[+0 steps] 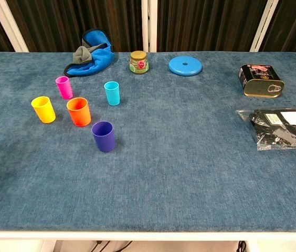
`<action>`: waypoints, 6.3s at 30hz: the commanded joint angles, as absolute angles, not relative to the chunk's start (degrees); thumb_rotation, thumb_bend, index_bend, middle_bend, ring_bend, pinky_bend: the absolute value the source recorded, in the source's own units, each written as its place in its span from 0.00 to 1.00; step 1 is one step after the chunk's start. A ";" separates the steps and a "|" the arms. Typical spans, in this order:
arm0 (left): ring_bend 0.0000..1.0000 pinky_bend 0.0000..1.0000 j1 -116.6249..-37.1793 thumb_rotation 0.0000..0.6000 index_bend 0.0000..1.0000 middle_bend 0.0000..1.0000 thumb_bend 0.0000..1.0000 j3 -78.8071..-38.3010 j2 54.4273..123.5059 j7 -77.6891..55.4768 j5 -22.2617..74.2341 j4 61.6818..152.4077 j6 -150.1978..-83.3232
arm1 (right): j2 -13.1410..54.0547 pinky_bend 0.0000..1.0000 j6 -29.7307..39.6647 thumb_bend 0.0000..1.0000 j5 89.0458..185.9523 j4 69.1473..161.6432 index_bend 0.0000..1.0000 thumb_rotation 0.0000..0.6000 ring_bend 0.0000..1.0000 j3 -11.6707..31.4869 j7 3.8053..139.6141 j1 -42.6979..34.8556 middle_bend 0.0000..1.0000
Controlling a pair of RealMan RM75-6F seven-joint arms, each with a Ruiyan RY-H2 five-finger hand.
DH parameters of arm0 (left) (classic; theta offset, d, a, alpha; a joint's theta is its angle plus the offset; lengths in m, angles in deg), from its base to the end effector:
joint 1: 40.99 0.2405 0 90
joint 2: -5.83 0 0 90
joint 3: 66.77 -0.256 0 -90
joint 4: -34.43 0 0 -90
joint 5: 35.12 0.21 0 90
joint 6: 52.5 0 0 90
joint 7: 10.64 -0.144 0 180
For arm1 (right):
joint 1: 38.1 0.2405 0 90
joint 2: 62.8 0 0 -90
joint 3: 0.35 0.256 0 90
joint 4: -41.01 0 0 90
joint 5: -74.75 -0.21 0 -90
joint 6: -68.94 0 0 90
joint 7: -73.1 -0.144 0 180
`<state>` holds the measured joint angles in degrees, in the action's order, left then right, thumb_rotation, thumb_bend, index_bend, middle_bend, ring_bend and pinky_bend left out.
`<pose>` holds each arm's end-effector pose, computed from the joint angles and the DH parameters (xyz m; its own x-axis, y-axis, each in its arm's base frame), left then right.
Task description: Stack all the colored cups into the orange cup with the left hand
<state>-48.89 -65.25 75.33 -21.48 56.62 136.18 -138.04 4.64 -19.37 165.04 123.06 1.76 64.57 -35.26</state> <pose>-0.2447 0.1846 0.1145 0.3404 -0.0027 0.9403 0.9258 -0.1738 -0.3357 -0.3345 -0.1684 0.1588 0.3736 0.0254 0.9273 -0.9261 -0.0469 0.3744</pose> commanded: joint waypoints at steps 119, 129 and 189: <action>0.11 0.07 -80.64 1.00 0.46 0.46 0.31 -58.92 88.40 -41.65 43.98 128.27 -112.59 | 6.07 0.00 -19.31 0.28 162.32 116.05 0.00 1.00 0.00 2.44 57.77 -37.31 0.00; 0.12 0.06 -81.06 1.00 0.46 0.46 0.31 -60.09 91.68 -39.24 41.85 121.58 -110.79 | 5.56 0.00 -19.45 0.28 162.42 116.76 0.00 1.00 0.00 2.55 58.28 -37.26 0.00; 0.08 0.06 -76.92 1.00 0.18 0.26 0.26 -61.83 87.04 -37.00 31.72 119.71 -111.01 | 4.97 0.00 -19.42 0.28 162.25 117.58 0.00 1.00 0.00 3.01 59.21 -36.95 0.00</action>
